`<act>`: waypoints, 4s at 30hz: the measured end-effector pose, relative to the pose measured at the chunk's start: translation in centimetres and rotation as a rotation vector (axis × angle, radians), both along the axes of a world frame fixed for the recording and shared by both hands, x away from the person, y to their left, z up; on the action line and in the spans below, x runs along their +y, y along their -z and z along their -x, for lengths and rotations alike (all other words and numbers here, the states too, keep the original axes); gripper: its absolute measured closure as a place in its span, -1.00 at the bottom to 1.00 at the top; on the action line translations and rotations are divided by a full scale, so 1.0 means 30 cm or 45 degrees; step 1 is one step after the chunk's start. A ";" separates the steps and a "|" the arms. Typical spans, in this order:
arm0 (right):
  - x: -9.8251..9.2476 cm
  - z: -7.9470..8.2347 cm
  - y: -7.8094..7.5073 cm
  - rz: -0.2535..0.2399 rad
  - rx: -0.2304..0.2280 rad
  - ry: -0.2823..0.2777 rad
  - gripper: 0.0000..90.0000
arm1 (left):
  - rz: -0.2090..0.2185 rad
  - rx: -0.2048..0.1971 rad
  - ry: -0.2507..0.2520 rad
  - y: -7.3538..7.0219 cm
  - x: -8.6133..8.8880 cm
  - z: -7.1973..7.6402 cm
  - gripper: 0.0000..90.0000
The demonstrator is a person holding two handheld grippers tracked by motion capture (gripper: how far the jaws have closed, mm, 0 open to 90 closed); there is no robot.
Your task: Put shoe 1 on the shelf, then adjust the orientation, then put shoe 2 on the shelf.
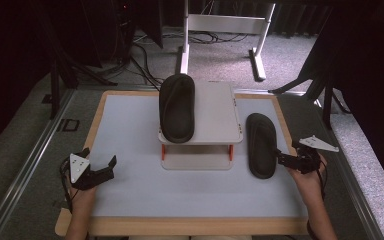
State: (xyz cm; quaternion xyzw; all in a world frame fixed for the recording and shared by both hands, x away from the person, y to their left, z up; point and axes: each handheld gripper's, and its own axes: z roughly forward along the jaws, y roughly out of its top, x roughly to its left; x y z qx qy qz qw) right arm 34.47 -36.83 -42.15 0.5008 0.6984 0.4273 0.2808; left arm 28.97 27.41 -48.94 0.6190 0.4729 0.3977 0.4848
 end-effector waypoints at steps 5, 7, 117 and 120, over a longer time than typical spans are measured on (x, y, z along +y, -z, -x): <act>-0.004 -0.041 -0.016 0.008 0.046 0.003 -0.62 | -0.001 0.003 -0.001 0.000 0.000 0.000 -0.96; -0.006 -0.057 -0.020 0.003 0.062 0.007 -0.62 | -0.002 0.004 -0.002 0.000 0.000 -0.001 -0.96; 0.327 -0.397 -0.631 0.136 0.679 0.124 0.69 | 0.001 -0.012 0.014 0.001 -0.002 0.003 -0.96; 0.361 -0.401 -0.636 0.140 0.680 0.111 0.69 | 0.001 -0.012 0.017 0.001 -0.002 0.004 -0.96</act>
